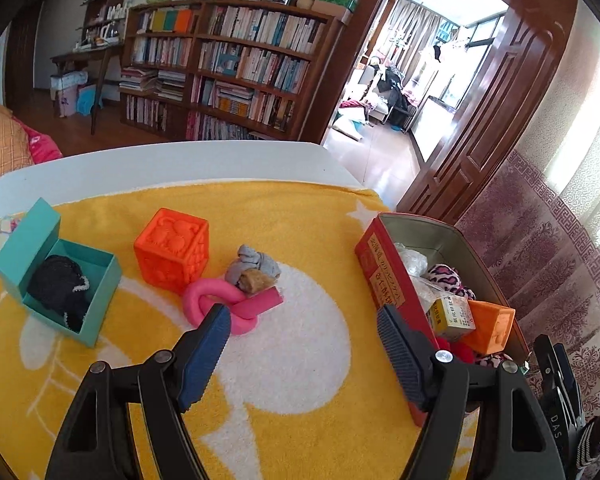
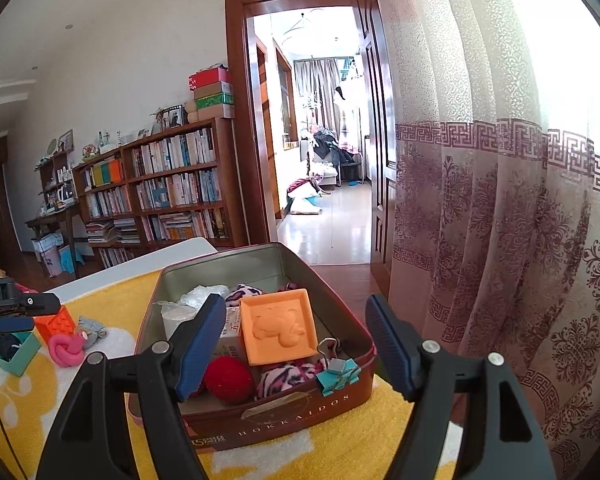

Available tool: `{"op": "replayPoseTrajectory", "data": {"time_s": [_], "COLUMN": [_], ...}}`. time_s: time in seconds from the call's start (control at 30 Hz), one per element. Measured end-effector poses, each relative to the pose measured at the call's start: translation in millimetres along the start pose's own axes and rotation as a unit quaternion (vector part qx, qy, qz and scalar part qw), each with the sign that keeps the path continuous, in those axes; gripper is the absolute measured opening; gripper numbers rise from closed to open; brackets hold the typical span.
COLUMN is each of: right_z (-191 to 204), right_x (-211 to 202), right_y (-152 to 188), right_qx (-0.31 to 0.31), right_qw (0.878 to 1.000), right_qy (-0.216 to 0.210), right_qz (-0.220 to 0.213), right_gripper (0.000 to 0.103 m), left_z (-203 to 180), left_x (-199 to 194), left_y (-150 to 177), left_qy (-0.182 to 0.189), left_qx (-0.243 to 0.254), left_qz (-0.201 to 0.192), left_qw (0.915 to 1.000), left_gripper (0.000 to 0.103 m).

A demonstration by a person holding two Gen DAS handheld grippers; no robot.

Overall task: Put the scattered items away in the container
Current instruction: 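Withdraw both tools from the tin toward the pink foam knot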

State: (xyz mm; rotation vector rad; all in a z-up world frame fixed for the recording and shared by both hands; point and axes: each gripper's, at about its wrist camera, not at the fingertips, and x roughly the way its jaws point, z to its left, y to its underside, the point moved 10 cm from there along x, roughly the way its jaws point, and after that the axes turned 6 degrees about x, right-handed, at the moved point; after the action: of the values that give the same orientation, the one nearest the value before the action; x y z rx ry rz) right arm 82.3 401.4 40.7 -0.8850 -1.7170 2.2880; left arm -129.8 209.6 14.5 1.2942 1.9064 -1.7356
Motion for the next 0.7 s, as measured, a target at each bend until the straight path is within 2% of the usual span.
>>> {"op": "replayPoseTrajectory", "data": {"time_s": [0.17, 0.27, 0.37, 0.53, 0.7], "right_z": [6.7, 11.5, 19.6, 51.0, 100.3], "right_x": [-2.0, -3.1, -4.3, -8.9, -19.7], "right_y": [-1.0, -0.2, 0.0, -6.9, -6.3], "right_qx": [-0.02, -0.036, -0.049, -0.036, -0.045], "right_qw": [1.0, 0.999, 0.999, 0.997, 0.988], "right_qy": [0.006, 0.009, 0.004, -0.057, -0.129], "right_qz": [-0.007, -0.008, -0.003, 0.037, 0.069], "right_gripper": [0.078, 0.078, 0.078, 0.08, 0.081], "left_z": [56.3, 84.9, 110.3, 148.9, 190.9], "left_x": [-26.1, -40.1, -52.5, -69.2, -90.7], "left_y": [12.1, 18.4, 26.1, 32.9, 35.5], "left_qy": [-0.032, -0.057, -0.078, -0.114, -0.151], "left_qx": [-0.031, -0.042, -0.054, -0.07, -0.075], "left_qz": [-0.008, -0.016, -0.022, -0.031, -0.045], "left_qw": [0.9989, 0.9973, 0.9953, 0.9906, 0.9846], "left_gripper": [0.079, 0.101, 0.102, 0.102, 0.102]}}
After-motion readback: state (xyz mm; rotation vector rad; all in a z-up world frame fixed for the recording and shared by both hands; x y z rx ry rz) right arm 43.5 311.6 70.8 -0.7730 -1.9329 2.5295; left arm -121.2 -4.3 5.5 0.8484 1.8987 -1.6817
